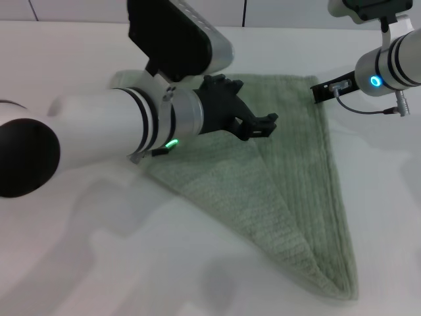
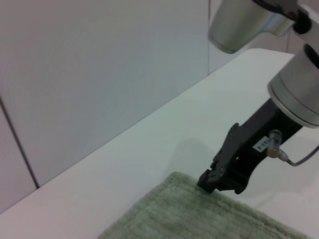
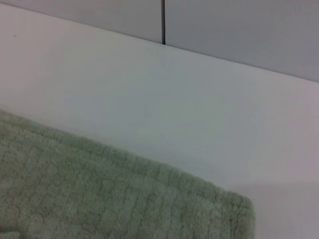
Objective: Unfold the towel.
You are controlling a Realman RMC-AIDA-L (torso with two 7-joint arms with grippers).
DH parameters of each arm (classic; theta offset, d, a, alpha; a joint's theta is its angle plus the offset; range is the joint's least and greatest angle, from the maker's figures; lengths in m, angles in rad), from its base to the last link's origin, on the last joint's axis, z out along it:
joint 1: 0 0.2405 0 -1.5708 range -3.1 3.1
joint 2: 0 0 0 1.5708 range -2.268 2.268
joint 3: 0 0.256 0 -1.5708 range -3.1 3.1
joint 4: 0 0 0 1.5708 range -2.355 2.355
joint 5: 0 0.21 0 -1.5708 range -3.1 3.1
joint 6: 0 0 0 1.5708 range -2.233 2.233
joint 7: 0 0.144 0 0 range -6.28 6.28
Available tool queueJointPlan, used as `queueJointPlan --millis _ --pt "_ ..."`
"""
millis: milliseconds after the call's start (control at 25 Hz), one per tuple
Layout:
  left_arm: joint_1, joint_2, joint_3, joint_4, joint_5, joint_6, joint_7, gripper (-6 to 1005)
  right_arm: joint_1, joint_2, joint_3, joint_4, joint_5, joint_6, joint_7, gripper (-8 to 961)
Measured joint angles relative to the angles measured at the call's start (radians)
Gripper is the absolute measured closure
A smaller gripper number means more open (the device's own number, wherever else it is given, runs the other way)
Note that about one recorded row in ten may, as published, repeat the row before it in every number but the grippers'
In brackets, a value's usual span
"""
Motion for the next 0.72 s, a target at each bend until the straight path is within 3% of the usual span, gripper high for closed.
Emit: queueJointPlan --millis 280,480,720 --pt "-0.051 -0.001 0.017 0.068 -0.001 0.037 0.006 174 0.0 0.0 0.0 0.0 0.0 0.003 -0.001 953" --pt "-0.132 -0.004 0.023 0.213 -0.002 0.09 0.004 174 0.0 0.0 0.0 0.002 0.0 0.006 -0.001 953" --pt "-0.163 -0.005 0.011 0.287 -0.004 0.125 -0.007 175 0.004 0.0 0.0 0.005 0.0 0.008 -0.001 953"
